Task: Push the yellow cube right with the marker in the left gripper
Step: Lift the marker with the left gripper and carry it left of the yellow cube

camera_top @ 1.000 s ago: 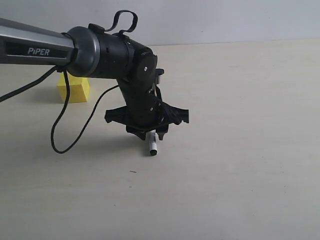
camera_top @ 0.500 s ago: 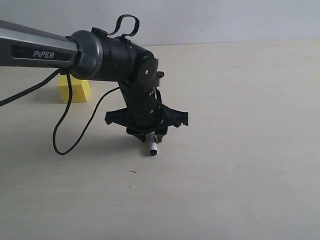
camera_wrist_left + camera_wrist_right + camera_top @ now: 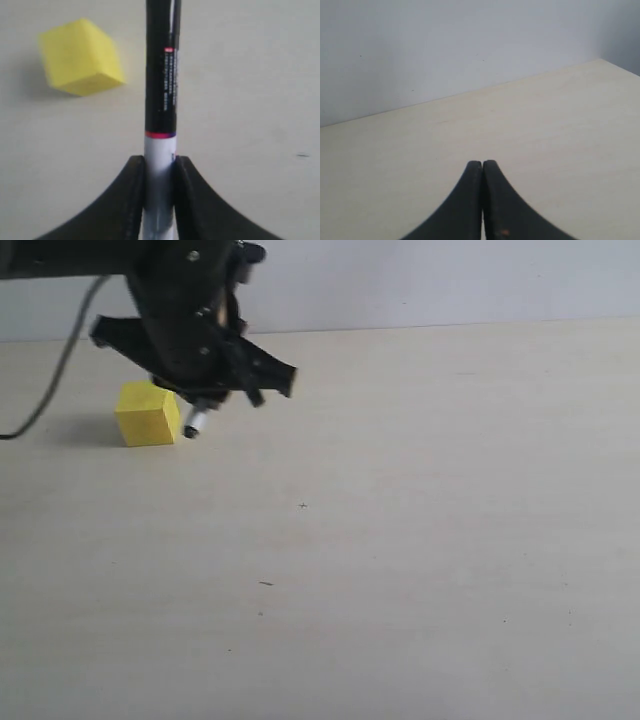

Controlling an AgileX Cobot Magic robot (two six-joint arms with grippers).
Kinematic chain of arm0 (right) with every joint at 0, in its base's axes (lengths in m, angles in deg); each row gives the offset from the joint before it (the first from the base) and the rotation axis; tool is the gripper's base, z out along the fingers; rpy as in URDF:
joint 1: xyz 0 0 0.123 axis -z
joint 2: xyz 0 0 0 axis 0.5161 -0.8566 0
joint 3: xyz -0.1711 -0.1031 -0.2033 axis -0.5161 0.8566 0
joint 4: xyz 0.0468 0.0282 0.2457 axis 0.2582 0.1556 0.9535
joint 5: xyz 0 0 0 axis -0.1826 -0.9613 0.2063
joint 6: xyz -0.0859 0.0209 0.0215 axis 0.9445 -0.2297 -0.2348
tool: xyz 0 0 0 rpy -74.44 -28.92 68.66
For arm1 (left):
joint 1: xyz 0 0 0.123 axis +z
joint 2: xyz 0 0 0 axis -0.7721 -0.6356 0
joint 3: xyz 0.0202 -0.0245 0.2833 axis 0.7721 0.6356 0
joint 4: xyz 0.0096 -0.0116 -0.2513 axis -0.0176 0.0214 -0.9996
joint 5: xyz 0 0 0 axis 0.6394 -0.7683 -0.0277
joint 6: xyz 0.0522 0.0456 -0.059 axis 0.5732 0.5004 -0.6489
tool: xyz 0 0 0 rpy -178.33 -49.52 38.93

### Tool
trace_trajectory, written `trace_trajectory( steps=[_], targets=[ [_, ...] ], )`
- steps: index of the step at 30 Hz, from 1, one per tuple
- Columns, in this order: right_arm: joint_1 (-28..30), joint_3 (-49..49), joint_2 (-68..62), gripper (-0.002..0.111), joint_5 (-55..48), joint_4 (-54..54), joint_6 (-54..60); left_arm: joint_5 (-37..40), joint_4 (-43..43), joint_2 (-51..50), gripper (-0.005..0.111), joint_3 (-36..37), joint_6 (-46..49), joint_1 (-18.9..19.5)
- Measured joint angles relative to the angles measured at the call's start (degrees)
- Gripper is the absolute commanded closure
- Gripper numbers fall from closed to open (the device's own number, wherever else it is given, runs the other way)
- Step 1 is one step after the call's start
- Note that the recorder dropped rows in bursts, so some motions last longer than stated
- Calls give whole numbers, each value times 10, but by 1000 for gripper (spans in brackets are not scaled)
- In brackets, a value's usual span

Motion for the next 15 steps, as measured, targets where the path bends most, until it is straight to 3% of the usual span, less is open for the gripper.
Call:
trace_trajectory(
  steps=[4,8,12,13,15],
  targets=[
    [0,0,0,108,0,0,0,40,121,86,107,70,-21,33],
    [0,0,0,108,0,0,0,33,156,164,107,147,-25,97],
    [0,0,0,108,0,0,0,-16,162,208,107,211,13,188],
    [0,0,0,108,0,0,0,-50,161,212,107,229,55,235],
    [0,0,0,108,0,0,0,-113,142,205,107,239,158,290]
  ],
)
